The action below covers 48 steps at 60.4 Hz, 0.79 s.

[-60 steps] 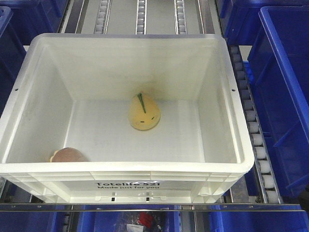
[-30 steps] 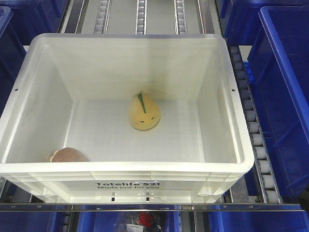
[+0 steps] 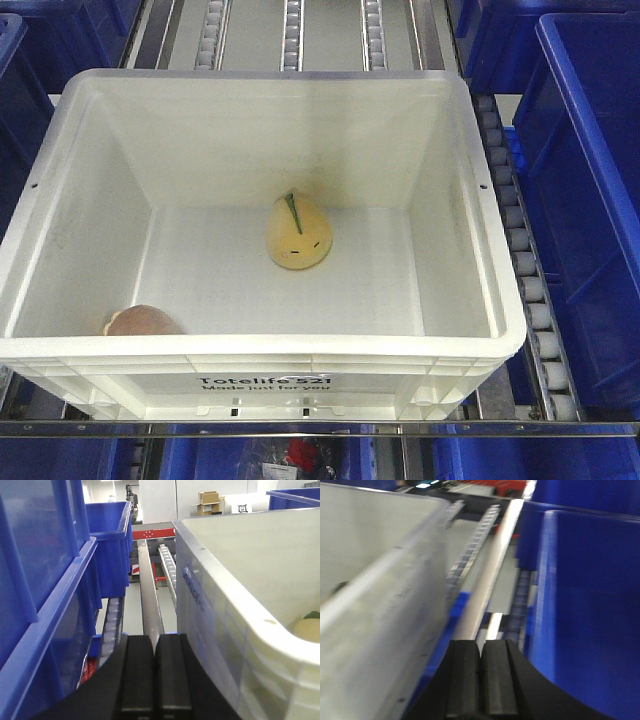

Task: Place moving items into box and shelve

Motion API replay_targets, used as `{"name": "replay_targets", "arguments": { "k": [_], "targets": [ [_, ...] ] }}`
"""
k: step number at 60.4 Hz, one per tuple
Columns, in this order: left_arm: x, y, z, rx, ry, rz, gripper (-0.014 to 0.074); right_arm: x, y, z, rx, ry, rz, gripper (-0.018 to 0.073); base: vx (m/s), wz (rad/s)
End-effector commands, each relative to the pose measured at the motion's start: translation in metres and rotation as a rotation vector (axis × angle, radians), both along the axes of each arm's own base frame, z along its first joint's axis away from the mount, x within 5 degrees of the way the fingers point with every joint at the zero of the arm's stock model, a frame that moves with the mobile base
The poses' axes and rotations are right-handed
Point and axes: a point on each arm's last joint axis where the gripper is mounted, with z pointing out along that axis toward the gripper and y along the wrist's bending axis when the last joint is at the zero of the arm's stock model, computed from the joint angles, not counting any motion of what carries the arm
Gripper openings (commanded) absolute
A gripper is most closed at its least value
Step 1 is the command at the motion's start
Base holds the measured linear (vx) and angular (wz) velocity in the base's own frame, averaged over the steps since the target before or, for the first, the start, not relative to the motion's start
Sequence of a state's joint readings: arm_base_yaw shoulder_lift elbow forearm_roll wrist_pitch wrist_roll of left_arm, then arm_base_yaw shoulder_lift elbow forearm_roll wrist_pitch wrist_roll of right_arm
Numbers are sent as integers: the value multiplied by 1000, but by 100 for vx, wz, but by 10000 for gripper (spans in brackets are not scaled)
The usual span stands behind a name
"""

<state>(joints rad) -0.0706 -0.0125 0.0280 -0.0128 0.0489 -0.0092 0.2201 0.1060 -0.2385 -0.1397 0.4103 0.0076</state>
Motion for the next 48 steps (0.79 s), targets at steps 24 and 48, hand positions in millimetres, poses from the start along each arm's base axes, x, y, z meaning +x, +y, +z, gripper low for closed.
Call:
{"name": "replay_targets", "arguments": {
  "k": [24,48],
  "targets": [
    [-1,0,2,-15,-77,-4,-6,4,-3,-49,46,-244,-105,-10,0,0],
    [-1,0,2,-15,-77,-4,-6,4,-3,-50,43,-239,-105,-10,0,0]
  ]
}}
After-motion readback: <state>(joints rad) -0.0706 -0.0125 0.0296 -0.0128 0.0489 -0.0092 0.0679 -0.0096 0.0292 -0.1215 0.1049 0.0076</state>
